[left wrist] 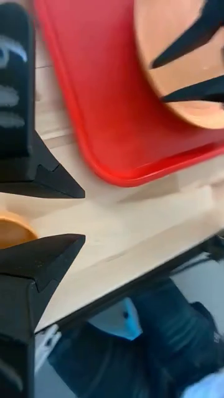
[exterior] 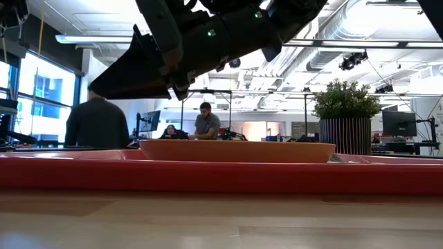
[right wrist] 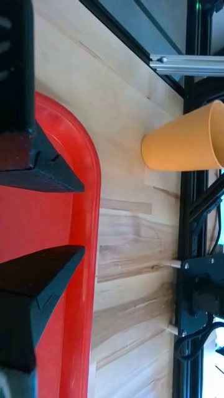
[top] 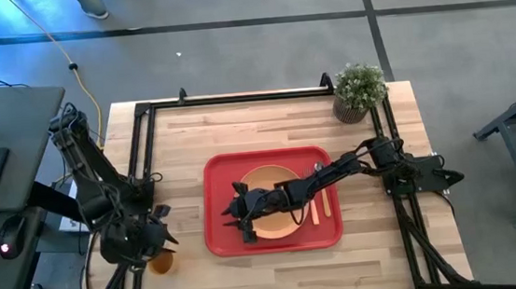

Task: Pick and place plate/cup/fork/spoon on tray
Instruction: Put the orange cup on the red serving tray to the top left of the orange plate

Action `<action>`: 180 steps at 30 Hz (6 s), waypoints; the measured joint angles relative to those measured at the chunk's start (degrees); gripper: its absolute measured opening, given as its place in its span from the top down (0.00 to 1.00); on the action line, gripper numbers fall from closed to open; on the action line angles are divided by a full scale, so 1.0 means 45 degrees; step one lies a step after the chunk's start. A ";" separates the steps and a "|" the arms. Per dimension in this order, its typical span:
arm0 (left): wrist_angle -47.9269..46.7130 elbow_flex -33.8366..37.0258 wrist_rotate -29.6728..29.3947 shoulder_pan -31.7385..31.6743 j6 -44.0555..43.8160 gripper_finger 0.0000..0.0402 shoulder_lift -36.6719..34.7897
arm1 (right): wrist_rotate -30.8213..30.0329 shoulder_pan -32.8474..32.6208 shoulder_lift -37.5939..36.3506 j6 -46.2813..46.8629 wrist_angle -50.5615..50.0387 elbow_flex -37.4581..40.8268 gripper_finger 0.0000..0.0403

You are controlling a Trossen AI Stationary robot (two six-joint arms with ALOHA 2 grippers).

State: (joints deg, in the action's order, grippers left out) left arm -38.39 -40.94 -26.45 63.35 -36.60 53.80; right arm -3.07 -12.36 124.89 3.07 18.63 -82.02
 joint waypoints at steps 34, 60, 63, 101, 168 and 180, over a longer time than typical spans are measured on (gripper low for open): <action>-0.1798 -0.0011 0.3097 0.0000 -0.3519 0.86 0.3113 | 0.0049 0.0078 0.0002 0.0018 -0.0049 0.0000 0.66; -0.3335 -0.1743 0.3042 -0.3325 -0.5403 1.00 0.2633 | 0.2163 0.0083 -0.0715 -0.0952 0.0925 0.0843 0.66; -0.3907 -0.2119 0.2396 -0.3731 -0.5371 1.00 0.2638 | 0.1793 0.0089 -0.1656 -0.1009 0.2460 0.2312 0.66; -0.4008 -0.2255 0.4104 -0.2720 -0.8559 0.62 0.2808 | -0.1195 0.0500 -0.4709 0.0656 0.5921 0.7747 0.66; -0.1480 -0.1126 0.3955 -0.0374 -0.6483 0.66 0.3998 | -0.1333 0.0583 -0.4709 0.0889 0.5940 0.7742 0.66; -0.2017 -0.1021 0.3761 -0.1273 -0.7599 0.97 0.4323 | -0.1318 0.0583 -0.4758 0.0782 0.5875 0.7742 0.66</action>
State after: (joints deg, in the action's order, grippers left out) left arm -47.46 -45.54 -9.52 57.62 -70.80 73.25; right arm -9.00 -9.74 103.48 6.59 45.07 -47.18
